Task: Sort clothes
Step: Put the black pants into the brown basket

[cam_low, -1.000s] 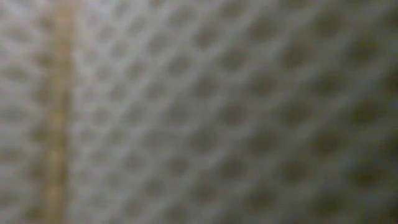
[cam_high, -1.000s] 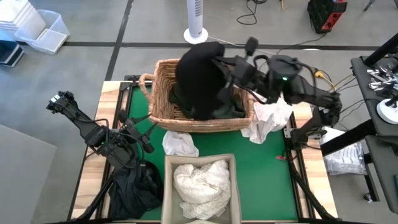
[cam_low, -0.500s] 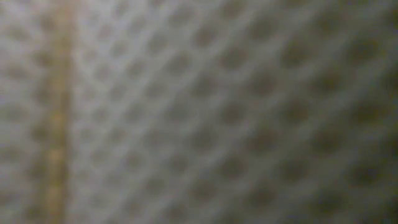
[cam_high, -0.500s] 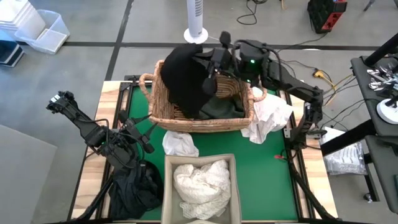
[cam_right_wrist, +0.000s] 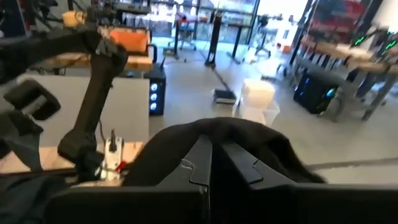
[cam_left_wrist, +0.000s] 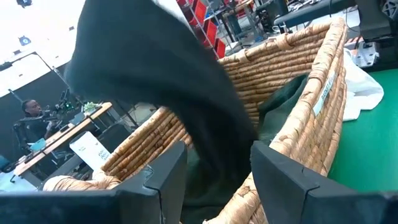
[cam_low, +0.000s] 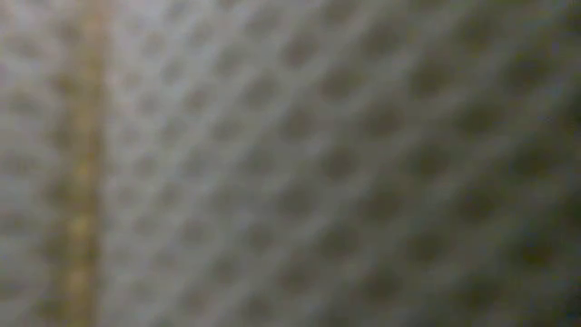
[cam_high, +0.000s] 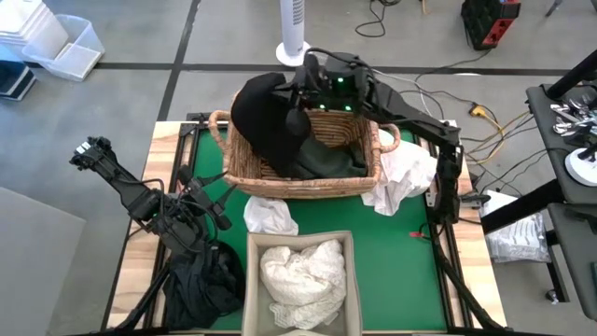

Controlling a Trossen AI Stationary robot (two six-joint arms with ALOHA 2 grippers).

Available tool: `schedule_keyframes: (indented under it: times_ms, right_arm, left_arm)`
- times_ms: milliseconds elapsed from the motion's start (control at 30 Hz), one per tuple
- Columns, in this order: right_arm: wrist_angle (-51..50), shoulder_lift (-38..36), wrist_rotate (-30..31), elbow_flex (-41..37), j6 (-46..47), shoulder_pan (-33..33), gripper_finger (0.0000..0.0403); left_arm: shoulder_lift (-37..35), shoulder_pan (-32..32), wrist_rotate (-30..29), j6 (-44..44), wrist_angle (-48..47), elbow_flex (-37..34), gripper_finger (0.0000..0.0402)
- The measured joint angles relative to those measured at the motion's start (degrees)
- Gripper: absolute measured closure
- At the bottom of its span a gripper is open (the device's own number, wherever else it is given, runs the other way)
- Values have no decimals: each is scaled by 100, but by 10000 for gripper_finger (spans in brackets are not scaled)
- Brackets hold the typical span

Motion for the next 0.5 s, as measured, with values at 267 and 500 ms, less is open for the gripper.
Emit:
schedule_keyframes:
  times_ms: [267,500]
  right_arm:
    - [-229,299,-48,-2,44,-92,394]
    - [-484,467,-51,-2,46,-144,394]
  left_arm:
    - [2,0,0,0,-15,2,245]
    - [2,1,0,0,-27,1,245]
